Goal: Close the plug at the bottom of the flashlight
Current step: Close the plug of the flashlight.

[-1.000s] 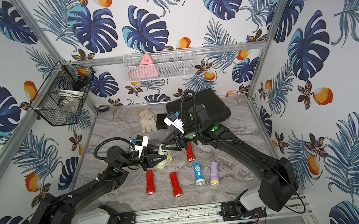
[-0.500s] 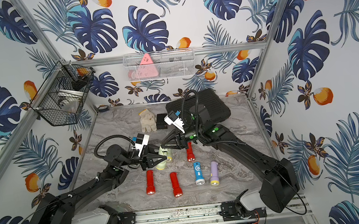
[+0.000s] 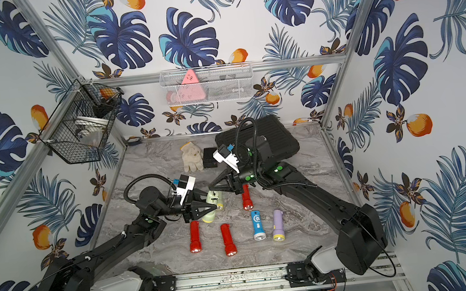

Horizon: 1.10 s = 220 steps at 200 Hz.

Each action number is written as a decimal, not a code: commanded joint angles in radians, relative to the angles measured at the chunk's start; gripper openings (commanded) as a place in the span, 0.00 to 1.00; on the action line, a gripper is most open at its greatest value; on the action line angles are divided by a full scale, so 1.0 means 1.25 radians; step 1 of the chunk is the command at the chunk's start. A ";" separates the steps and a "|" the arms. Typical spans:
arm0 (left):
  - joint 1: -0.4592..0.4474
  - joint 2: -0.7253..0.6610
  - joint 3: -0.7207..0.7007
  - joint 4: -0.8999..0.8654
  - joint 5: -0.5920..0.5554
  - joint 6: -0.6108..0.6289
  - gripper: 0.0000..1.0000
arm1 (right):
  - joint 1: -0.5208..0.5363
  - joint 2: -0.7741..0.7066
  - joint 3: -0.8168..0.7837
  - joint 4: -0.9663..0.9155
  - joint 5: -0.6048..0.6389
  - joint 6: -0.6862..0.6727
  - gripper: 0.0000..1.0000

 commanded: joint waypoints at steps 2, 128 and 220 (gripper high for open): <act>0.000 -0.004 0.011 0.182 -0.020 -0.008 0.00 | 0.004 0.000 -0.009 -0.067 0.039 -0.002 0.07; 0.001 0.022 -0.004 0.259 0.009 -0.077 0.00 | -0.025 -0.037 0.104 -0.139 0.258 -0.043 0.15; 0.000 0.025 0.001 0.215 0.014 -0.052 0.00 | -0.050 -0.132 0.022 -0.068 0.101 -0.012 0.81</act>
